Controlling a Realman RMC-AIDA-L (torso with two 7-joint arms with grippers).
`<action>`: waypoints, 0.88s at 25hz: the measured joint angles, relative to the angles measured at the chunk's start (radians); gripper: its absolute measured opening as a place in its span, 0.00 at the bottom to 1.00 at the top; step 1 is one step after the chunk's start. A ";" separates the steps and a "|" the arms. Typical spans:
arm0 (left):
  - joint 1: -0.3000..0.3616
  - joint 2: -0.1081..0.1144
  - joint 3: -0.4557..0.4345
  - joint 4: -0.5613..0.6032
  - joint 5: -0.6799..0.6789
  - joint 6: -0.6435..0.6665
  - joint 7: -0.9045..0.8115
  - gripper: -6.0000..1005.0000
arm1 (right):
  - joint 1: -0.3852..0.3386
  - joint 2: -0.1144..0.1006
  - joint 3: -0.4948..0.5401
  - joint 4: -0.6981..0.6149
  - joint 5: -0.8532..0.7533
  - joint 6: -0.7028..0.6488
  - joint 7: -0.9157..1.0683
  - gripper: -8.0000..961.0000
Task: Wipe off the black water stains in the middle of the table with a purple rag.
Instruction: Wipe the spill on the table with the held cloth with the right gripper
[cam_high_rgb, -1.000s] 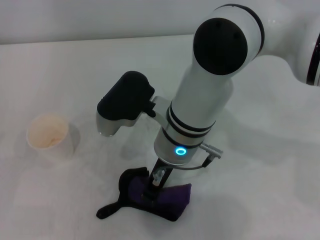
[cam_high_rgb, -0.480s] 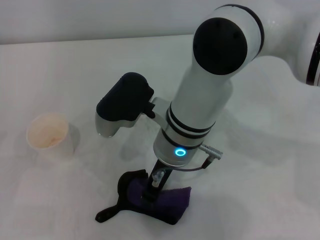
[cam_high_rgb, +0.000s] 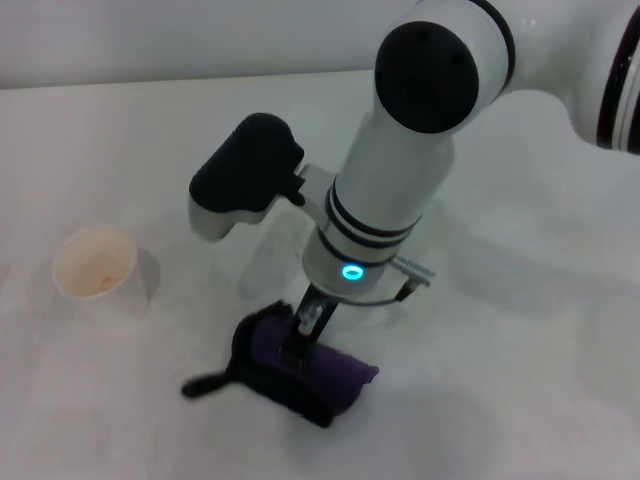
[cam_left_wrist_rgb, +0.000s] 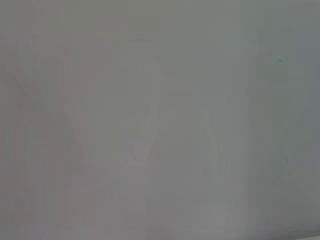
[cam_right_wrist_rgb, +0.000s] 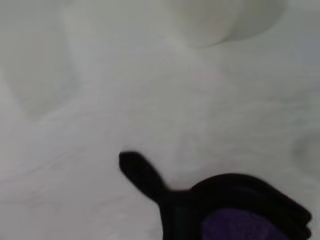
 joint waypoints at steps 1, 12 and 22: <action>0.000 0.000 0.000 0.000 0.000 0.000 0.000 0.88 | 0.000 0.000 0.000 0.000 0.000 0.000 0.000 0.11; 0.007 -0.002 0.000 -0.001 -0.002 0.001 0.000 0.88 | 0.013 -0.001 0.078 -0.017 -0.219 0.018 0.084 0.11; 0.004 -0.002 0.000 -0.003 -0.003 0.001 0.000 0.88 | -0.021 0.000 0.116 -0.007 -0.299 0.029 0.112 0.11</action>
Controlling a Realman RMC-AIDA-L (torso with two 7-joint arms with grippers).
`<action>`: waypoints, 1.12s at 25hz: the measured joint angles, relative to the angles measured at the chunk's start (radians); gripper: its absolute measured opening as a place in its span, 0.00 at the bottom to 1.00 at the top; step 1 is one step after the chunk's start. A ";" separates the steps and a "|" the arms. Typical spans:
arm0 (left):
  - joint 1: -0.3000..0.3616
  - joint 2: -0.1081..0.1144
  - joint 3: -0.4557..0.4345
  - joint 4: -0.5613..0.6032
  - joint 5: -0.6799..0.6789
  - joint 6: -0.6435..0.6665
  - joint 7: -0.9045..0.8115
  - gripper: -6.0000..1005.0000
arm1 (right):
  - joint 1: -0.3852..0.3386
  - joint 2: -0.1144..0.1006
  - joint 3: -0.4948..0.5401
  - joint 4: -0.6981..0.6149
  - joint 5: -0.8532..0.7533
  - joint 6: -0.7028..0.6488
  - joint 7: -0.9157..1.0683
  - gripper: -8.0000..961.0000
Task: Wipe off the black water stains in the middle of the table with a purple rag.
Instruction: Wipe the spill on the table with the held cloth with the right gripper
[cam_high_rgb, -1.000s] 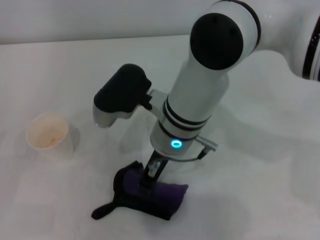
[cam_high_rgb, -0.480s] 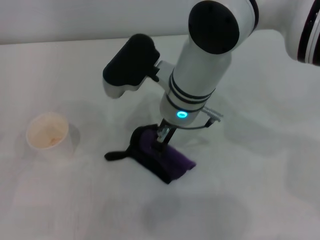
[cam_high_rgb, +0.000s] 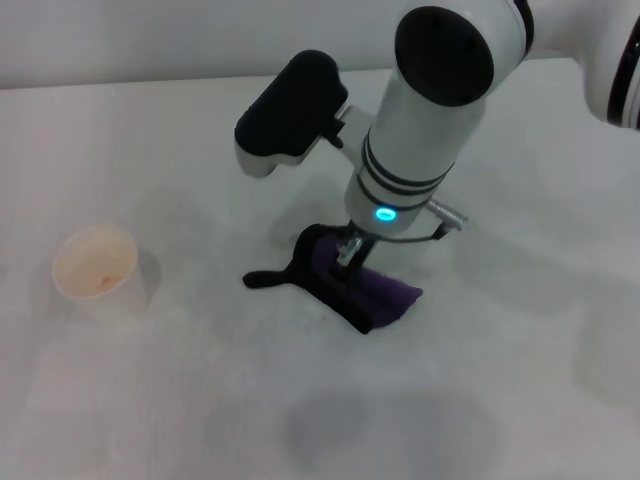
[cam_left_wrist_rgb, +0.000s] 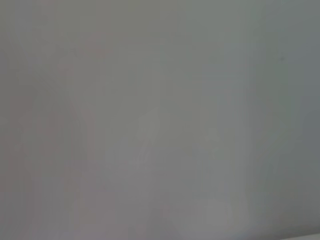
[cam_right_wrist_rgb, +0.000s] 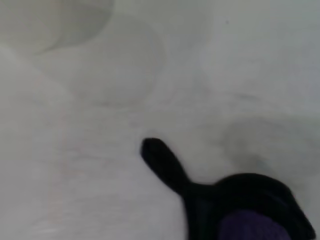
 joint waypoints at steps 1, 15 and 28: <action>0.000 0.000 0.000 0.000 0.000 0.000 0.000 0.88 | -0.007 0.000 -0.004 0.012 0.020 0.001 -0.009 0.11; -0.007 -0.002 0.003 0.002 0.003 -0.008 0.000 0.88 | -0.018 0.000 -0.173 0.128 0.342 -0.003 -0.101 0.11; -0.006 0.000 0.006 0.002 0.003 -0.011 0.000 0.88 | 0.006 0.000 -0.272 0.147 0.515 -0.037 -0.227 0.11</action>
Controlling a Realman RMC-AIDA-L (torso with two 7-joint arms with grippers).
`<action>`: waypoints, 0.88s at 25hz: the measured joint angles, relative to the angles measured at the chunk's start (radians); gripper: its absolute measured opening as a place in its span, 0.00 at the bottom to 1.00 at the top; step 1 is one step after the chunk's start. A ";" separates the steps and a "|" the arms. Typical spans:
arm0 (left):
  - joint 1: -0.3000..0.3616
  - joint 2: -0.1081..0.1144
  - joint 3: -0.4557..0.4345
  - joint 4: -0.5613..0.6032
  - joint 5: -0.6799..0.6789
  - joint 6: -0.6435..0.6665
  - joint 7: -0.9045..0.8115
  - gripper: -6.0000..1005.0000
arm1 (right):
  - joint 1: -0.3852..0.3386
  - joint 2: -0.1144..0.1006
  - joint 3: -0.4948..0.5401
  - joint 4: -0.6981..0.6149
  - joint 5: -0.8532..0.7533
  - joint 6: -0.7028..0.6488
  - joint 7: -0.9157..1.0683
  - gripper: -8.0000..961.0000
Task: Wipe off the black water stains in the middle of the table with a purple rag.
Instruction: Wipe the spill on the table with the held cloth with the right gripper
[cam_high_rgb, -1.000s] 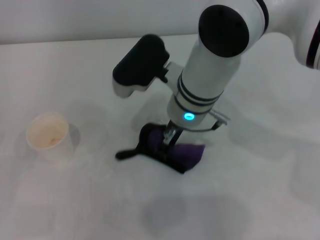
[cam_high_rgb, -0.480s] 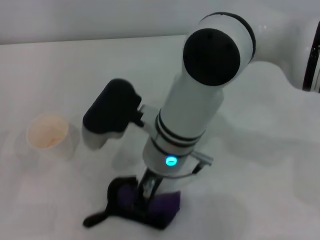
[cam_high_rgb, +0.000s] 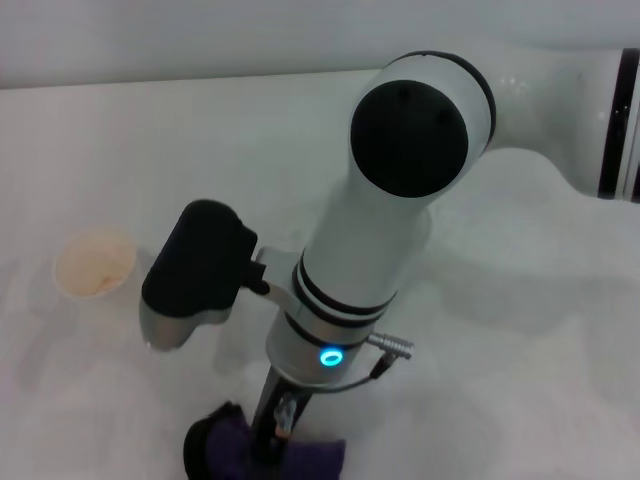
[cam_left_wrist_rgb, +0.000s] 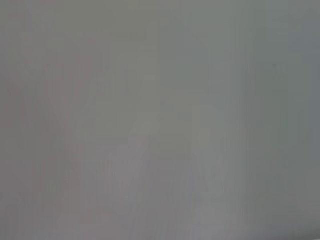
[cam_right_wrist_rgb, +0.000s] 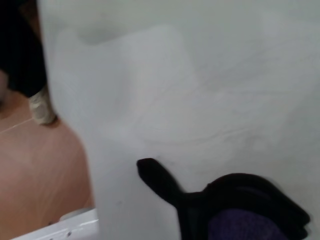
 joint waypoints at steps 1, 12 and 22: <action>0.001 0.000 0.000 0.000 0.000 0.000 0.000 0.88 | 0.002 0.000 0.000 -0.008 -0.003 -0.010 0.001 0.11; 0.002 -0.002 0.001 0.000 0.000 0.000 0.000 0.88 | 0.039 0.000 0.038 -0.117 -0.157 -0.114 0.086 0.11; -0.001 -0.001 -0.005 -0.006 0.000 0.010 0.000 0.88 | 0.036 0.000 0.157 -0.125 -0.385 -0.101 0.191 0.11</action>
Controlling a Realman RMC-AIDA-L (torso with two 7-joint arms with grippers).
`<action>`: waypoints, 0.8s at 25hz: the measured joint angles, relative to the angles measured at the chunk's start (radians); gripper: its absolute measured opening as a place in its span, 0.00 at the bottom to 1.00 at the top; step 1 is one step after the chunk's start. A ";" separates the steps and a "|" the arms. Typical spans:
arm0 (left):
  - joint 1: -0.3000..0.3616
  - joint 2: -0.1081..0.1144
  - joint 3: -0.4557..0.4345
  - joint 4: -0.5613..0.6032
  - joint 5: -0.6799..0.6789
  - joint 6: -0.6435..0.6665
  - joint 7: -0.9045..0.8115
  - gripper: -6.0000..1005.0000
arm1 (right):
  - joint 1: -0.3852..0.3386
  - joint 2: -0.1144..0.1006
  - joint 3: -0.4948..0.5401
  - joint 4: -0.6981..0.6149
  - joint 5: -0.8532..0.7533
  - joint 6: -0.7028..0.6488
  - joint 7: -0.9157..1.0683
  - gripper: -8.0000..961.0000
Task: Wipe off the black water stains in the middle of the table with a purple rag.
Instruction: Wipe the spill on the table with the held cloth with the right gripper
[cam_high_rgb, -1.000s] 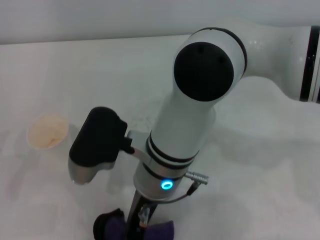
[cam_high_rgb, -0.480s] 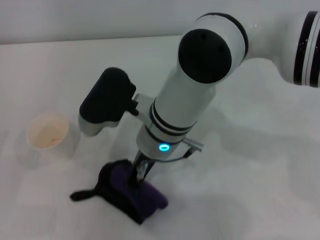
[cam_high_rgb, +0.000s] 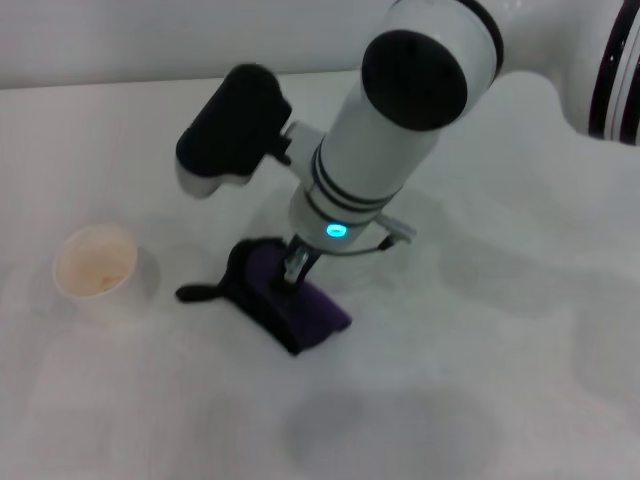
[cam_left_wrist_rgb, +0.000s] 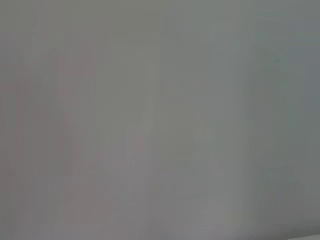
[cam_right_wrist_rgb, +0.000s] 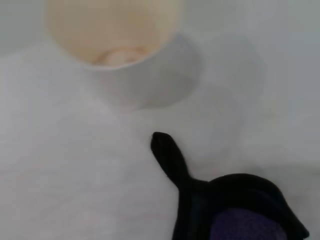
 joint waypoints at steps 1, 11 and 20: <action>0.000 0.000 -0.001 -0.001 0.000 0.001 0.000 0.88 | -0.001 0.000 0.014 0.002 -0.032 0.010 0.013 0.11; 0.000 0.002 -0.001 0.004 0.000 0.004 0.000 0.88 | -0.032 -0.010 0.107 0.014 -0.151 0.056 0.032 0.11; -0.017 0.004 -0.001 0.009 -0.001 0.040 0.000 0.88 | -0.145 -0.013 0.341 0.065 -0.312 0.186 -0.038 0.11</action>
